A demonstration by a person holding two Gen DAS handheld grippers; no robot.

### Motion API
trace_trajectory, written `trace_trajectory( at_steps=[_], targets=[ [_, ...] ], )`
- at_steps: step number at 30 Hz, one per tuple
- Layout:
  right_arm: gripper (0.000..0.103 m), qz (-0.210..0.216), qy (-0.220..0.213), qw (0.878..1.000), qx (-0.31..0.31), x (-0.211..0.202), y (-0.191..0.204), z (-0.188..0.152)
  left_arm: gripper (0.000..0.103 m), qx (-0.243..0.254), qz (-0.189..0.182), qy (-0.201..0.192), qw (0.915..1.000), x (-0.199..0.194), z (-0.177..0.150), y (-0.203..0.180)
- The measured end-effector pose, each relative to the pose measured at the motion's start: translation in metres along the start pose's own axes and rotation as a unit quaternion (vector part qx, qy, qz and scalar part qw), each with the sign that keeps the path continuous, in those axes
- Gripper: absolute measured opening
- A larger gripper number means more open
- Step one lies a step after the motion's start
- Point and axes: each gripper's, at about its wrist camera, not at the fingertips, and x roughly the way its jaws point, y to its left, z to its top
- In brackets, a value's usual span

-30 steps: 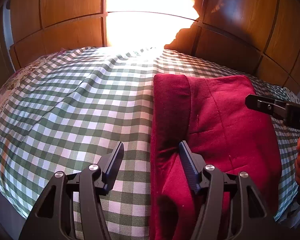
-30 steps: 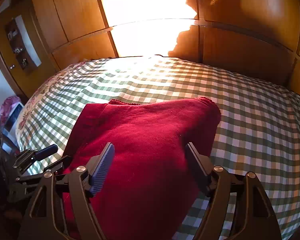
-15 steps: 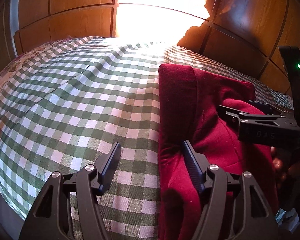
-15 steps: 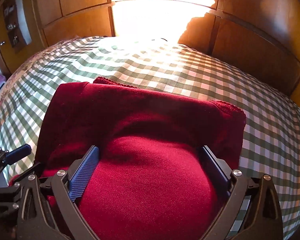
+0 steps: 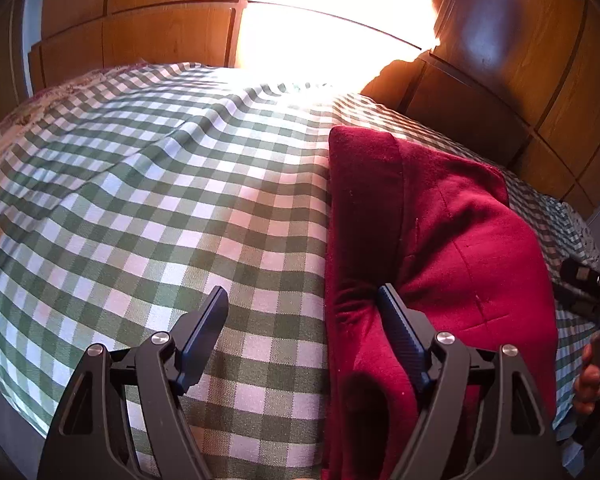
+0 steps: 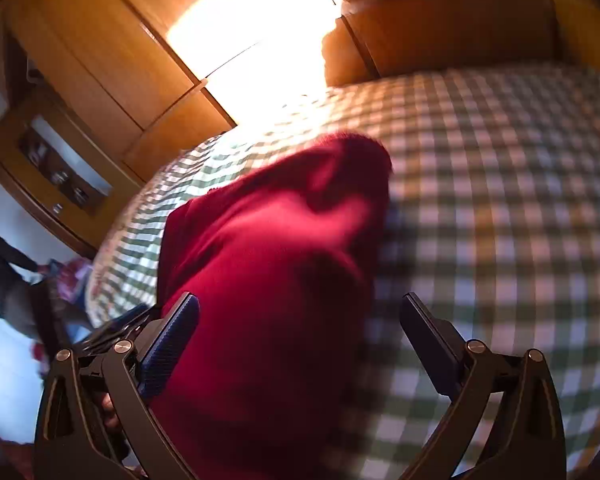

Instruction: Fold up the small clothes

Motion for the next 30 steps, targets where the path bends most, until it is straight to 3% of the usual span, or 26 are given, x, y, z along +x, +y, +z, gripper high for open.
trace_trajectory(
  at_steps=[4, 8, 12, 16, 17, 20, 25, 30],
  targets=[
    [0.091, 0.062, 0.033, 0.997, 0.028, 0.017, -0.011, -0.022, 0.077, -0.033, -0.042, 0.011, 0.9985, 0.008, -0.002, 0.012],
    [0.090, 0.085, 0.039, 0.996, 0.003, 0.031, 0.004, -0.029, 0.069, -0.037, -0.080, 0.018, 0.9960, 0.013, -0.001, 0.014],
    [0.088, 0.073, 0.052, 0.996, -0.019, 0.049, 0.019, -0.022, 0.049, -0.065, -0.138, 0.026, 0.9880, 0.020, 0.000, 0.020],
    [0.060, 0.066, 0.057, 0.996, -0.020, 0.054, 0.032, -0.019, 0.022, -0.077, -0.186, 0.025, 0.9791, 0.021, -0.001, 0.020],
    [0.053, 0.062, 0.052, 0.996, -0.027, 0.049, 0.039, -0.020, 0.021, -0.073, -0.186, 0.024, 0.9796, 0.019, 0.000, 0.018],
    [0.047, 0.056, 0.039, 0.996, -0.059, 0.031, 0.057, -0.019, 0.017, -0.074, -0.199, 0.020, 0.9770, 0.014, 0.001, 0.016],
    [0.045, 0.050, 0.008, 0.994, -0.100, -0.006, 0.078, -0.017, 0.016, -0.063, -0.240, 0.011, 0.9686, -0.004, 0.001, -0.001],
    [0.044, 0.026, -0.030, 0.993, -0.114, -0.052, 0.076, -0.016, 0.015, -0.024, -0.289, 0.009, 0.9569, -0.011, 0.019, -0.053]
  ],
)
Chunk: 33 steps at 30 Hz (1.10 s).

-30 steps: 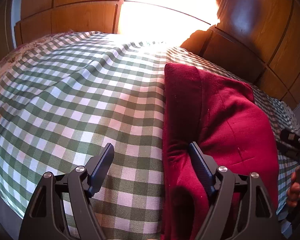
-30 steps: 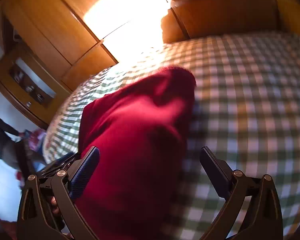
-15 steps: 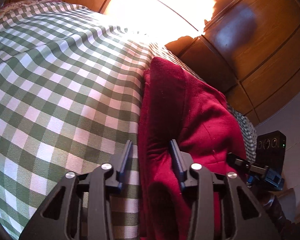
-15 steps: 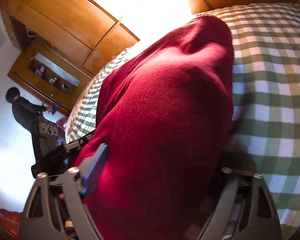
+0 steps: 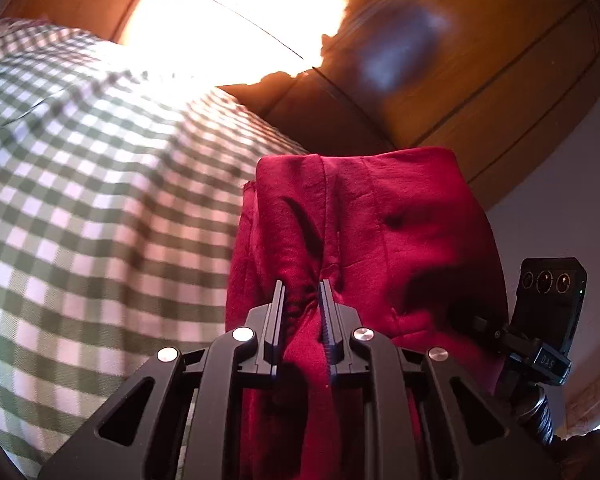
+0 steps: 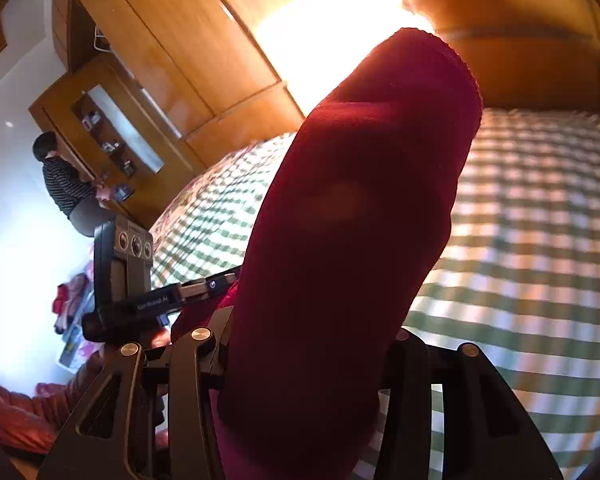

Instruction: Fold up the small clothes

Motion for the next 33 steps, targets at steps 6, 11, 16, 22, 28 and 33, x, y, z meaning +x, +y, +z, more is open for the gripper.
trace_trajectory(
  at_steps=[6, 11, 16, 22, 28, 33],
  targets=[
    [0.044, -0.059, -0.064, 0.996, 0.028, -0.078, -0.041, -0.004, 0.014, 0.103, -0.052, 0.040, 0.9925, 0.063, 0.029, -0.098],
    [0.044, -0.130, -0.114, 0.982, 0.081, -0.134, -0.099, -0.019, 0.014, 0.171, -0.059, 0.088, 0.9795, 0.138, 0.035, -0.168],
    [0.044, -0.192, -0.105, 0.956, 0.196, -0.152, -0.180, -0.059, 0.014, 0.196, 0.010, 0.161, 0.9672, 0.218, 0.014, -0.189],
    [0.049, -0.174, -0.119, 0.938, 0.275, -0.144, -0.227, -0.110, 0.017, 0.252, 0.053, 0.179, 0.9494, 0.250, -0.019, -0.206],
    [0.052, -0.189, -0.114, 0.946, 0.239, -0.153, -0.249, -0.099, 0.016, 0.294, 0.074, 0.163, 0.9391, 0.240, -0.030, -0.220],
    [0.077, -0.217, -0.107, 0.944, 0.223, -0.156, -0.263, -0.099, 0.021, 0.275, 0.094, 0.150, 0.9451, 0.246, -0.036, -0.222]
  ],
)
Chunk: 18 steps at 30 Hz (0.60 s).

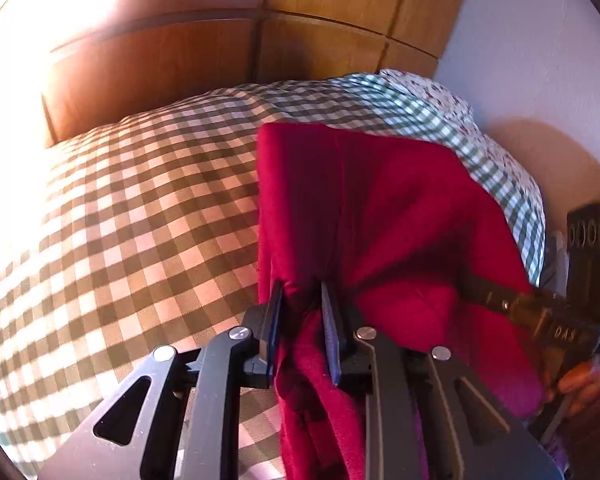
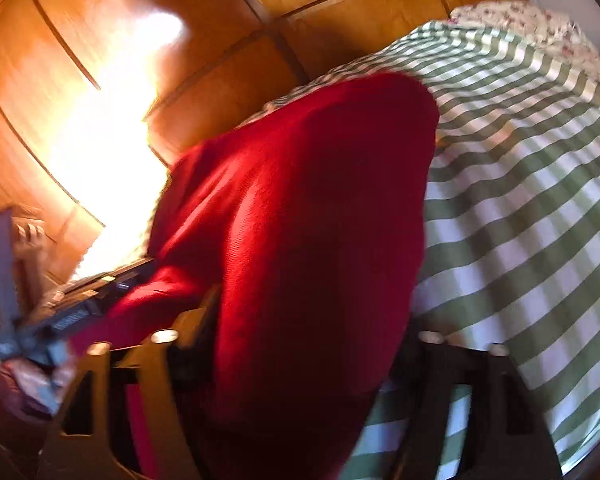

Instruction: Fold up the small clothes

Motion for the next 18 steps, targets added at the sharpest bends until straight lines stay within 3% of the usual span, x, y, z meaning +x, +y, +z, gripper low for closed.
trace_trajectory(
  at_steps=[3, 5, 7, 10, 13, 14, 15, 18],
  targets=[
    [0.092, -0.051, -0.010, 0.999, 0.006, -0.022, 0.012, -0.002, 0.026, -0.006, 0.016, -0.012, 0.9998, -0.010, 0.000, -0.003],
    [0.092, -0.074, -0.029, 0.997, 0.000, -0.043, 0.019, -0.006, 0.026, -0.001, 0.018, -0.031, 0.9994, -0.025, -0.003, -0.007],
    [0.092, -0.084, -0.044, 0.996, -0.006, -0.063, 0.023, -0.009, 0.033, 0.001, 0.011, -0.052, 0.9986, -0.040, -0.009, -0.010],
    [0.092, -0.053, -0.035, 0.998, 0.023, -0.072, 0.017, -0.013, 0.043, 0.006, -0.020, -0.070, 0.9973, -0.053, -0.017, -0.018],
    [0.091, -0.036, -0.007, 0.997, 0.062, -0.051, 0.005, -0.012, 0.044, 0.036, 0.016, -0.052, 0.9979, -0.039, -0.022, -0.029],
    [0.070, -0.037, -0.002, 0.998, 0.053, -0.041, 0.005, -0.011, 0.044, 0.037, 0.028, -0.039, 0.9981, -0.031, -0.024, -0.027],
    [0.060, -0.039, -0.005, 0.998, 0.044, -0.035, 0.010, -0.005, 0.043, 0.029, 0.026, -0.023, 0.9990, -0.023, -0.024, -0.024],
    [0.056, -0.074, -0.027, 0.997, -0.015, -0.031, 0.034, 0.008, 0.044, 0.005, 0.024, -0.012, 0.9996, -0.010, -0.018, -0.012]
  ],
)
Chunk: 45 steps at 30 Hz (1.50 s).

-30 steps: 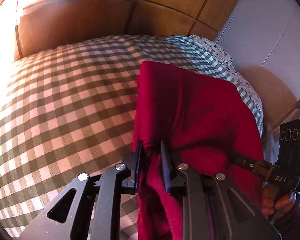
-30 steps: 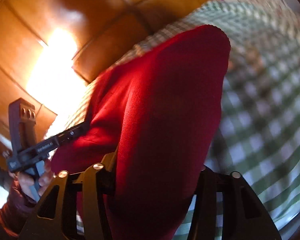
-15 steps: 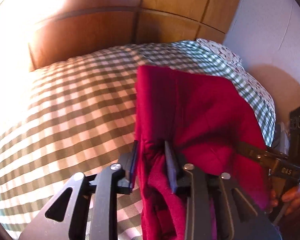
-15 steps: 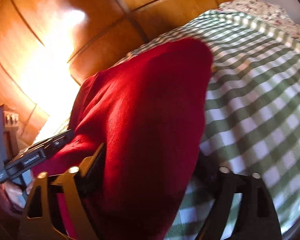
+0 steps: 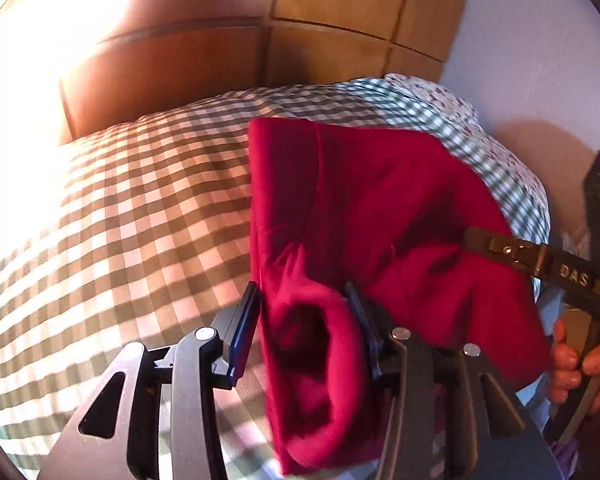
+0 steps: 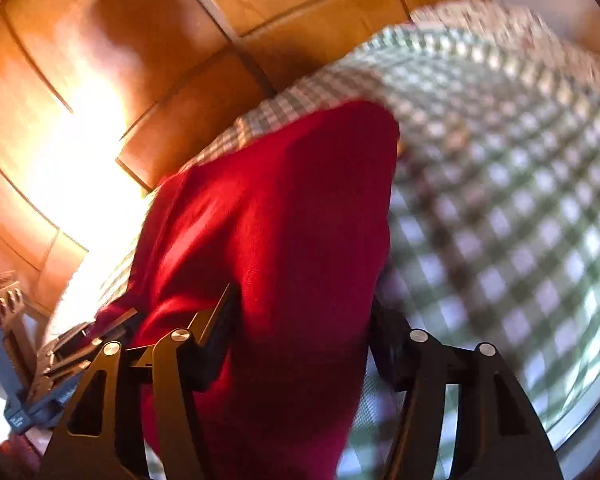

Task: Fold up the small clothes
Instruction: 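Lower the folded sweatshirt onto the bed and open both grippers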

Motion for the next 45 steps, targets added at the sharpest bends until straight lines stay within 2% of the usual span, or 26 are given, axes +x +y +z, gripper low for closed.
trace_trajectory(
  at_steps=[2, 5, 6, 8, 9, 12, 14, 17, 19, 20, 21, 22, 23, 24, 25, 27, 31, 35, 37, 40, 42, 44, 45],
  targets=[
    [0.056, -0.025, 0.008, 0.999, -0.028, 0.007, 0.002, -0.004, 0.044, 0.002, 0.001, 0.003, 1.0000, 0.001, 0.001, -0.003],
    [0.060, -0.016, 0.004, 1.000, -0.009, 0.005, -0.013, -0.018, 0.045, 0.014, 0.012, -0.010, 0.9998, -0.004, -0.008, -0.013],
    [0.063, -0.020, 0.002, 1.000, -0.005, 0.002, -0.015, -0.019, 0.045, 0.016, 0.020, -0.015, 0.9996, -0.006, -0.011, -0.016],
    [0.082, -0.057, -0.001, 0.998, -0.010, -0.005, -0.014, -0.017, 0.046, 0.017, 0.033, -0.026, 0.9990, -0.013, -0.012, -0.021],
    [0.083, -0.072, -0.007, 0.997, -0.020, -0.010, -0.009, -0.013, 0.049, 0.017, 0.042, -0.038, 0.9983, -0.021, -0.011, -0.023],
    [0.083, -0.123, -0.047, 0.989, -0.063, -0.033, 0.015, -0.007, 0.051, 0.014, 0.054, -0.082, 0.9951, -0.046, -0.010, -0.023],
    [0.083, -0.136, -0.075, 0.984, -0.085, -0.048, 0.034, -0.004, 0.051, 0.005, 0.047, -0.094, 0.9944, -0.055, -0.009, -0.021],
    [0.083, -0.132, -0.102, 0.981, -0.094, -0.059, 0.058, -0.005, 0.051, 0.009, 0.034, -0.086, 0.9957, -0.053, -0.011, -0.024],
    [0.083, -0.132, -0.111, 0.979, -0.107, -0.057, 0.070, -0.010, 0.051, 0.015, 0.029, -0.064, 0.9974, -0.044, -0.016, -0.027],
    [0.083, -0.133, -0.109, 0.978, -0.115, -0.053, 0.075, -0.014, 0.051, 0.018, 0.033, -0.043, 0.9984, -0.035, -0.018, -0.028],
    [0.083, -0.136, -0.090, 0.979, -0.121, -0.042, 0.077, -0.018, 0.050, 0.016, 0.037, -0.021, 0.9990, -0.023, -0.022, -0.026],
    [0.083, -0.139, -0.062, 0.981, -0.118, -0.028, 0.075, -0.023, 0.051, 0.010, 0.035, -0.007, 0.9993, -0.016, -0.025, -0.024],
    [0.083, -0.137, -0.013, 0.985, -0.105, -0.002, 0.066, -0.032, 0.050, 0.004, 0.033, 0.002, 0.9994, -0.008, -0.028, -0.021],
    [0.083, -0.128, -0.015, 0.988, -0.081, 0.004, 0.057, -0.038, 0.053, 0.016, 0.035, 0.004, 0.9992, -0.003, -0.033, -0.022],
    [0.084, -0.123, -0.035, 0.989, -0.071, 0.007, 0.049, -0.044, 0.053, 0.024, 0.037, -0.007, 0.9990, -0.004, -0.036, -0.023],
    [0.085, -0.137, -0.046, 0.985, -0.097, 0.007, 0.052, -0.046, 0.052, 0.003, 0.025, -0.007, 0.9997, -0.008, -0.034, -0.020],
    [0.085, -0.103, -0.056, 0.992, -0.045, -0.006, 0.040, -0.038, 0.051, -0.024, 0.006, -0.021, 0.9995, -0.018, -0.033, -0.010],
    [0.085, -0.103, -0.069, 0.991, -0.040, -0.027, 0.043, -0.030, 0.052, -0.029, 0.017, -0.042, 0.9985, -0.031, -0.038, -0.007],
    [0.085, -0.119, -0.074, 0.989, -0.050, -0.038, 0.051, -0.028, 0.052, -0.019, 0.032, -0.050, 0.9980, -0.036, -0.039, -0.012],
    [0.085, -0.142, -0.068, 0.985, -0.065, -0.041, 0.058, -0.033, 0.053, 0.001, 0.053, -0.037, 0.9979, -0.029, -0.042, -0.016],
    [0.085, -0.162, -0.050, 0.983, -0.065, -0.031, 0.060, -0.041, 0.053, -0.013, 0.044, -0.031, 0.9985, -0.025, -0.045, -0.011],
    [0.085, -0.170, 0.000, 0.982, -0.078, -0.006, 0.059, -0.055, 0.054, -0.027, 0.034, -0.029, 0.9986, -0.025, -0.045, -0.004],
    [0.085, -0.176, 0.000, 0.982, -0.068, 0.001, 0.054, -0.063, 0.053, -0.026, 0.032, -0.028, 0.9987, -0.027, -0.045, -0.004]
  ],
)
